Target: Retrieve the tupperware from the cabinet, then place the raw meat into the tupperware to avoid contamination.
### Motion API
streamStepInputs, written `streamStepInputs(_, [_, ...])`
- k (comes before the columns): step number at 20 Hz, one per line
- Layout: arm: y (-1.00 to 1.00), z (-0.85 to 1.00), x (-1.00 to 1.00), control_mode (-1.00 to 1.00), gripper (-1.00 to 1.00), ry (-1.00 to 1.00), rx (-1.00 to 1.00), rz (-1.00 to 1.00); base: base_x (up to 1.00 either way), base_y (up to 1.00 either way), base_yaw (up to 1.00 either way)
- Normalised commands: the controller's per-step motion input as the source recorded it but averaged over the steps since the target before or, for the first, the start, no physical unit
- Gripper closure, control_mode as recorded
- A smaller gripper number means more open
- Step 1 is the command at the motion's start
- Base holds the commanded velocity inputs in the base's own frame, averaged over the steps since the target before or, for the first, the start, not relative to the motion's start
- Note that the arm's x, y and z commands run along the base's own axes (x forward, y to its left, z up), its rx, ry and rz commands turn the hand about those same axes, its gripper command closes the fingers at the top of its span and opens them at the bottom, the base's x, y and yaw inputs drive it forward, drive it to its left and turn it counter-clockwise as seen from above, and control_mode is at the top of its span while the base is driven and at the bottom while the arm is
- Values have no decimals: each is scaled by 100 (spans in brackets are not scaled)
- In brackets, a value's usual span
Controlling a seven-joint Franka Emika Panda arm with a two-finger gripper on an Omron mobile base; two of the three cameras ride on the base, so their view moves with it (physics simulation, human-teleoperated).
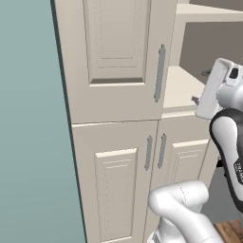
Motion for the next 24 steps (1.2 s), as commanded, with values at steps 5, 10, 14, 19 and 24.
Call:
streamStepInputs(5, [0, 7, 22, -100, -100, 0, -7, 1, 0, 0, 0])
streamStepInputs(10, [0, 4, 25, -100, -100, 0, -4, 3, 0, 0, 0])
streamStepInputs(14, [0, 0, 30, -100, -100, 0, -1, 2, 0, 0, 0])
streamStepInputs(19, [0, -5, 26, -100, -100, -1, 0, 2, 0, 0, 0])
streamStepInputs(24, [0, -2, 17, -100, -100, -1, 0, 1, 0, 0, 0])
